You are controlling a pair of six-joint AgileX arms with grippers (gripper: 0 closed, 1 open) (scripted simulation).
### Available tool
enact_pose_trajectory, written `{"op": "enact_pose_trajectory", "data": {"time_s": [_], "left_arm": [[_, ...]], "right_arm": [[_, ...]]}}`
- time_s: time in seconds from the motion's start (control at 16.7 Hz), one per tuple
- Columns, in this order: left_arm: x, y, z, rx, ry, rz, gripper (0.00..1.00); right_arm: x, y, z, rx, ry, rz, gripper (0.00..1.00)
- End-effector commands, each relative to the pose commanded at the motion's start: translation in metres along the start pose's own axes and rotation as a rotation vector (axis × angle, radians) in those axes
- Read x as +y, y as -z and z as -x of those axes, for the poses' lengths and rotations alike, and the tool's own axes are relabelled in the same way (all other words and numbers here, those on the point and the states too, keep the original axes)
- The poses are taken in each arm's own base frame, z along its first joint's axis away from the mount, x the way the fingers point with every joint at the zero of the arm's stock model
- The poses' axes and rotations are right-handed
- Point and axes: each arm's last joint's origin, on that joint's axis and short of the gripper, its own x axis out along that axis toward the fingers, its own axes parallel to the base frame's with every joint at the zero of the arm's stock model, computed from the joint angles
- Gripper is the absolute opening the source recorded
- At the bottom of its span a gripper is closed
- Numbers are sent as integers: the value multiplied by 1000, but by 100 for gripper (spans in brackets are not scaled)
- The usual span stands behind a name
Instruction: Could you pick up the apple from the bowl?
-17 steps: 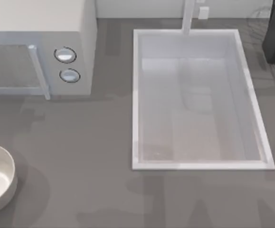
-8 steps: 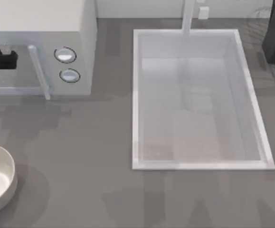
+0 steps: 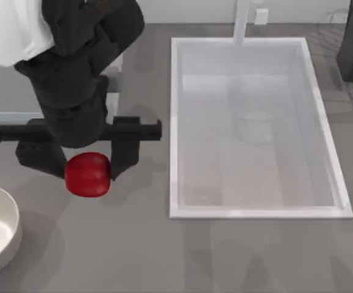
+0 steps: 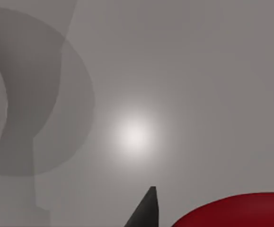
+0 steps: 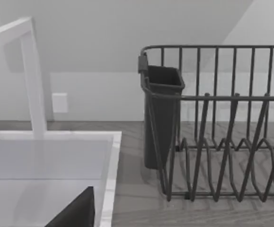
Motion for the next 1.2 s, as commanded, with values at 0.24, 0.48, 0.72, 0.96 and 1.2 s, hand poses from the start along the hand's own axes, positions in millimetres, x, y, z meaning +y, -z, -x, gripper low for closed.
{"op": "enact_pose_trajectory", "data": {"time_s": [0.24, 0.48, 0.72, 0.96, 1.2], "left_arm": [[-6, 2, -4, 0, -1, 0, 0], [-5, 1, -14, 2, -1, 1, 0], [-9, -3, -60, -8, 5, 1, 0], [-7, 1, -105, -6, 4, 0, 0], [-6, 2, -114, 0, -1, 0, 0]], "right_arm": [[0, 0, 0, 0, 0, 0, 100], [0, 0, 0, 0, 0, 0, 100], [0, 0, 0, 0, 0, 0, 100], [0, 0, 0, 0, 0, 0, 100], [0, 0, 0, 0, 0, 0, 100]]}}
